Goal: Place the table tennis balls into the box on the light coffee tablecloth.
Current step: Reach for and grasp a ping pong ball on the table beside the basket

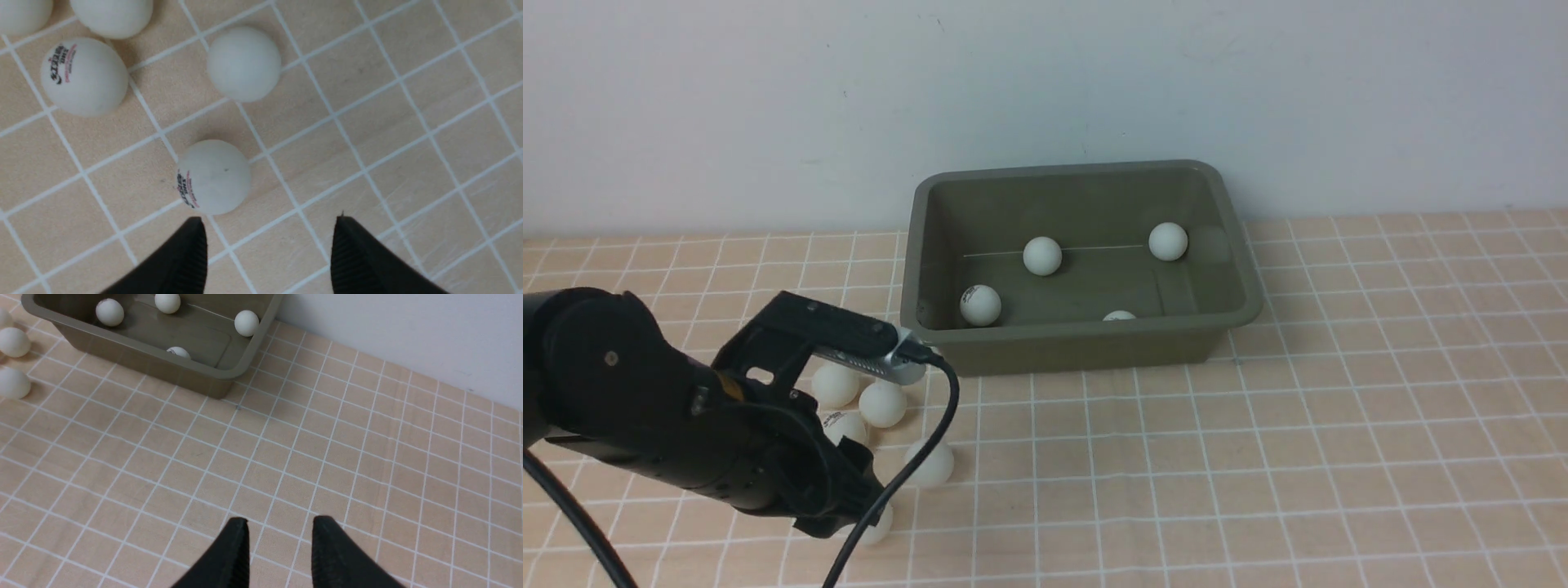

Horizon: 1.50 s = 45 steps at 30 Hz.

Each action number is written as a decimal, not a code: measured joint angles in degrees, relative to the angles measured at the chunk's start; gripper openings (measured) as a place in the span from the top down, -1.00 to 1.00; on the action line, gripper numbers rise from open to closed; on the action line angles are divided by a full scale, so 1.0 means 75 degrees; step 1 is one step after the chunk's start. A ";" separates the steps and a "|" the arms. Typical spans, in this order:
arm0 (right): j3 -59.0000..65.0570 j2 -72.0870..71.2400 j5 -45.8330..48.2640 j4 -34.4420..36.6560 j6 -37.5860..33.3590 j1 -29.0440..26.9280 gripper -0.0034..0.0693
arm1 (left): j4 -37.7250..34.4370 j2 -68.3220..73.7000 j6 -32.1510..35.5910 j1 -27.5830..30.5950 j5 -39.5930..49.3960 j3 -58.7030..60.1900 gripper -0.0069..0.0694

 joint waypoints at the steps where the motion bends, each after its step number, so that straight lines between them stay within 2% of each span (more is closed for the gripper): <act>1: 0.0000 0.0000 0.0000 0.0071 0.0000 0.0000 0.33 | 0.0047 0.0117 0.0159 0.0000 -0.0035 0.0000 -0.09; 6: 0.0000 0.0000 0.0000 0.0256 0.0000 0.0000 0.33 | 0.0065 0.0244 0.0843 0.0000 -0.0227 0.0000 -0.28; 11: 0.0000 0.0000 0.0000 0.0321 0.0000 0.0000 0.33 | 0.0065 0.0244 0.1031 0.0000 -0.0453 0.0000 -0.48; 14: 0.0000 0.0000 0.0000 0.0401 0.0000 0.0000 0.33 | 0.0065 0.0244 0.1039 -0.0007 -0.0655 0.0000 -0.54; 23: 0.0006 0.0000 -0.0054 0.0788 -0.0007 0.0000 0.33 | 0.0065 0.0725 0.1098 -0.0007 -0.0810 0.0000 -0.55; 45: 0.0006 0.0000 -0.0054 0.0964 -0.0134 0.0000 0.33 | 0.0057 0.2187 0.1245 -0.0007 -0.1636 -0.0041 -0.55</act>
